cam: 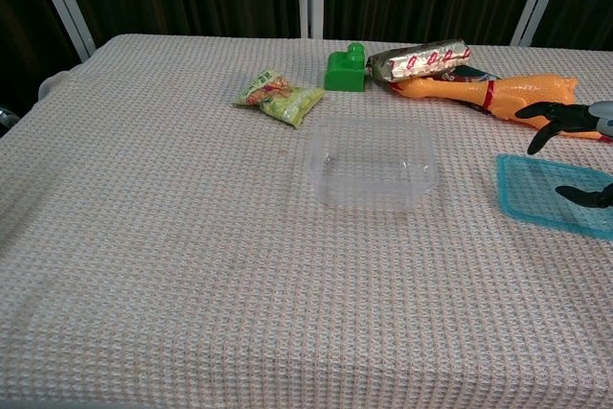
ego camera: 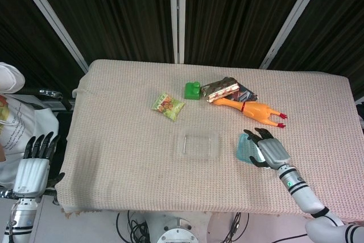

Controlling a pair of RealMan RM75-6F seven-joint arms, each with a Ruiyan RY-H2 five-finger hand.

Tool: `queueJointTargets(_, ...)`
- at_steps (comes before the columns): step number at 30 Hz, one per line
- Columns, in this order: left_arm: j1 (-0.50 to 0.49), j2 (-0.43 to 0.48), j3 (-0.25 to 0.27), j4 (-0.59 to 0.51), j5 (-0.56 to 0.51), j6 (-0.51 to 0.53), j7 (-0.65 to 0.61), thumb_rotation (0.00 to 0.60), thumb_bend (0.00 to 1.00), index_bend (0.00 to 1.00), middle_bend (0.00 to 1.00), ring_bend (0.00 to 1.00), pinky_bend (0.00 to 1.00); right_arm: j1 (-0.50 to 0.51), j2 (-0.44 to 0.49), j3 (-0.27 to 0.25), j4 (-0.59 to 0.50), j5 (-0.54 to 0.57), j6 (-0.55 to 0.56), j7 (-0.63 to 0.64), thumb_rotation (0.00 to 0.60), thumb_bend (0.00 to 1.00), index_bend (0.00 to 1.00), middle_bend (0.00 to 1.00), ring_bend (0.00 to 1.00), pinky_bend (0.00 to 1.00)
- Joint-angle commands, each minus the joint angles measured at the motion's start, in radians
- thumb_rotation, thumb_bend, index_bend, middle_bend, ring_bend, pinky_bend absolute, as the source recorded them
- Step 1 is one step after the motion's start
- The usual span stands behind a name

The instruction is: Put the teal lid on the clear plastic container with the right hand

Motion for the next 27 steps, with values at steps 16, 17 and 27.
queueJointTargets(16,0.010,-0.001,0.004,0.007,0.005,0.012,-0.010,0.600,0.04,0.07,0.02,0.00,0.00,0.040,-0.045,0.018,0.090,0.078,-0.117,0.009,0.600,0.33,0.00,0.22,0.00,0.00)
queueJointTargets(17,0.010,-0.002,0.004,0.007,0.005,0.011,-0.010,0.600,0.04,0.07,0.02,0.00,0.00,0.040,-0.045,0.015,0.085,0.069,-0.116,0.015,0.600,0.33,0.00,0.22,0.00,0.00)
queueJointTargets(27,0.011,0.000,0.004,0.001,0.006,0.013,-0.001,0.600,0.04,0.07,0.02,0.00,0.00,0.044,-0.022,-0.033,0.004,-0.064,-0.091,0.088,0.600,0.33,0.00,0.22,0.00,0.00)
